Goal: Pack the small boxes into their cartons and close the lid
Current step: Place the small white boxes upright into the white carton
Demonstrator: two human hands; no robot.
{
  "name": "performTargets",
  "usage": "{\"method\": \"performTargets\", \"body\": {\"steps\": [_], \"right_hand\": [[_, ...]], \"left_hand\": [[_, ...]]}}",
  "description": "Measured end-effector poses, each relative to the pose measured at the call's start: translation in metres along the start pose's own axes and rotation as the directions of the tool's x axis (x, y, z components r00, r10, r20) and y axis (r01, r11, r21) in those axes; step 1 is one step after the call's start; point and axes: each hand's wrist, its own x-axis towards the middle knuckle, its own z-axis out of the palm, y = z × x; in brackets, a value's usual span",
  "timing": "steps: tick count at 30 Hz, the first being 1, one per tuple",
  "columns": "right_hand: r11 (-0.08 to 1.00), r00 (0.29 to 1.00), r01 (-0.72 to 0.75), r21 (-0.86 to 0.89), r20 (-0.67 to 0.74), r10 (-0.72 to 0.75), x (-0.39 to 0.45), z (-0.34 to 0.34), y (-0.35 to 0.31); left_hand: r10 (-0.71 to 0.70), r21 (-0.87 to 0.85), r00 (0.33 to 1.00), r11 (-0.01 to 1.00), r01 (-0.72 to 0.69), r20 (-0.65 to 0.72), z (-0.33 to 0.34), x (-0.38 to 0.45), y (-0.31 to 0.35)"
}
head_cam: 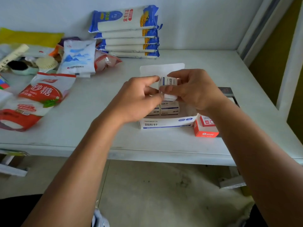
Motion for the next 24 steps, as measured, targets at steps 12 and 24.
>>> {"method": "performTargets", "body": {"steps": [12,24], "right_hand": [[0.979,0.965,0.180,-0.093,0.208,-0.158,-0.008,0.003,-0.003],[0.876,0.989,0.149,-0.458,0.055,-0.140,-0.007,0.012,-0.010]], "left_hand": [[-0.214,-0.118,0.965,0.973,0.197,-0.150,-0.001,0.003,-0.004],[-0.289,-0.170,0.925,0.953,0.252,-0.246,-0.002,0.004,0.003]]}}
